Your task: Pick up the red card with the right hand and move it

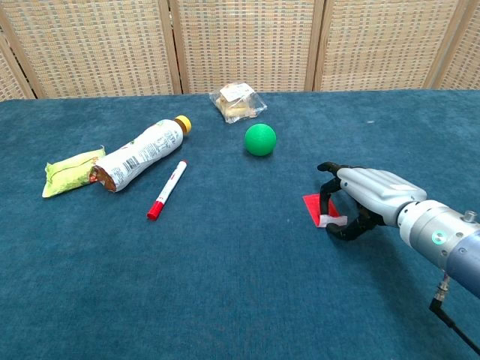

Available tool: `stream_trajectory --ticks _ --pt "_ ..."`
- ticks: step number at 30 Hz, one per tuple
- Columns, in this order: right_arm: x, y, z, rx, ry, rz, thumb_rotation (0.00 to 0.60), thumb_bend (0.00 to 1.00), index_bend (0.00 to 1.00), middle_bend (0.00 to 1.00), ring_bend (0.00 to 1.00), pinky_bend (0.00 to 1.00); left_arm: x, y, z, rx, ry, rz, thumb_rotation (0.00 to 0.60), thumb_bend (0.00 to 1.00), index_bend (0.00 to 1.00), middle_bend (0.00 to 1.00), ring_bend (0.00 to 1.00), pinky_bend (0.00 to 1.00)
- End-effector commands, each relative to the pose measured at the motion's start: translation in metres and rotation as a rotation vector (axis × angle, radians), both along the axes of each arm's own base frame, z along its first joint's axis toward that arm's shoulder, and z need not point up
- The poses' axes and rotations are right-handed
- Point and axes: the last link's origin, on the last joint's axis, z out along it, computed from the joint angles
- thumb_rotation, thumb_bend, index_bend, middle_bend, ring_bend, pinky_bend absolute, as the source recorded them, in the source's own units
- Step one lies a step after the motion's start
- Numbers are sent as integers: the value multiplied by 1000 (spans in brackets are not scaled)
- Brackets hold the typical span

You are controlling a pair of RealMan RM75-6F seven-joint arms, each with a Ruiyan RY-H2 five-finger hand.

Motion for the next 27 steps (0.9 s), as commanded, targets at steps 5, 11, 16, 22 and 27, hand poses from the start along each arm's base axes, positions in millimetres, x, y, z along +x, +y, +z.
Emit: stream_trajectory --ticks 5,11,16,22,27 --pt "-2 1 -1 16 5 -7 600 561 523 16 0 0 0 0 0 -1 1 0 600 57 0 0 0 132" --pt "-3 1 -2 23 5 -12 600 545 554 36 0 0 0 0 -1 -3 2 0 600 56 0 0 0 133" --pt "-2 1 -2 23 7 -11 600 585 568 40 0 0 0 0 0 -2 1 0 600 57 0 0 0 132" --pt "0 1 -1 21 9 -10 600 610 578 41 0 0 0 0 0 -1 0 -1 600 56 0 0 0 133" --pt "0 1 -1 21 11 -11 600 610 580 42 0 0 0 0 0 -1 -1 -1 600 56 0 0 0 133"
